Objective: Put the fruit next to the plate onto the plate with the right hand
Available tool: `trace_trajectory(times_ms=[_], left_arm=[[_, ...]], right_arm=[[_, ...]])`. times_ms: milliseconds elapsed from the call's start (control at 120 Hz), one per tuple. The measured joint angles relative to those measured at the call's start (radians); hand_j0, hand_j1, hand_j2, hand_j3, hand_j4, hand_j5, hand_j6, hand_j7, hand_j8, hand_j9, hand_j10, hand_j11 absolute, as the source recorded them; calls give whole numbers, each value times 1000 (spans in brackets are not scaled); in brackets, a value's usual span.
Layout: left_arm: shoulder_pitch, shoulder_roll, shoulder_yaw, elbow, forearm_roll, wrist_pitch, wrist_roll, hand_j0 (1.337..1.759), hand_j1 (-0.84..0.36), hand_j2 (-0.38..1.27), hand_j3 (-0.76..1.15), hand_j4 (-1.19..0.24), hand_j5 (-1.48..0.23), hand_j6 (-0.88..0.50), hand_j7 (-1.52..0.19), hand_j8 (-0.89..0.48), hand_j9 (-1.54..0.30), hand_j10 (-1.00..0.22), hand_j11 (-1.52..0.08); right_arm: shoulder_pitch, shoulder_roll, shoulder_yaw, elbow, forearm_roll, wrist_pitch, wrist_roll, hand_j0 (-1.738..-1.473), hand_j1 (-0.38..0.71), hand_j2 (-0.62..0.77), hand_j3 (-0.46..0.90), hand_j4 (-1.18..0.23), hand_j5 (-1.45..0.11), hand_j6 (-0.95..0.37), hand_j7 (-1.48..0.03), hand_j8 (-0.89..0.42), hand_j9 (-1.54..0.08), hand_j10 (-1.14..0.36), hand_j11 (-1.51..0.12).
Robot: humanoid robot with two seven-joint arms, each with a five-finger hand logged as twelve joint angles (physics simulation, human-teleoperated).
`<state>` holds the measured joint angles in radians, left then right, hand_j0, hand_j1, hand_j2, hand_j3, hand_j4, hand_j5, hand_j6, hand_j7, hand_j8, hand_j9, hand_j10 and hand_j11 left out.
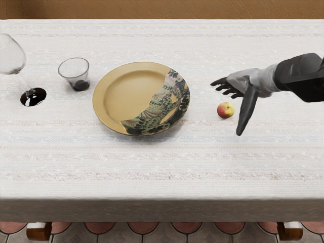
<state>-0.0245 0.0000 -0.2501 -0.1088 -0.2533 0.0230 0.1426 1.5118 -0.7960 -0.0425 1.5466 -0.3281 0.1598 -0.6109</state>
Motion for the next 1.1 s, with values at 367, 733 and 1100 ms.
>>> trace_trajectory(times_ms=[367,733,1100], left_arm=[[0,0,0,0,0,0,0,1658,349,0,0,0,0,-1,0,0,0,0,0],[0,0,0,0,0,0,0,1658,349,0,0,0,0,-1,0,-1,0,0,0],[0,0,0,0,0,0,0,1658,349,0,0,0,0,-1,0,-1,0,0,0]], right_arm=[[-26,129,-272,44,-294,-674,0,-1658,-349,1,0,-2,0,-3,0,-2,0,-2,0],[-127,187,-299,22,-370,-768,0,-1658,-34,-51,0,-265,-343,-267,-343,-266,-343,-265,-343],[-104,269,-364,-31,-447,-771,0,-1658,39,-63,0,-326,-422,-327,-422,-326,-422,-326,-422]])
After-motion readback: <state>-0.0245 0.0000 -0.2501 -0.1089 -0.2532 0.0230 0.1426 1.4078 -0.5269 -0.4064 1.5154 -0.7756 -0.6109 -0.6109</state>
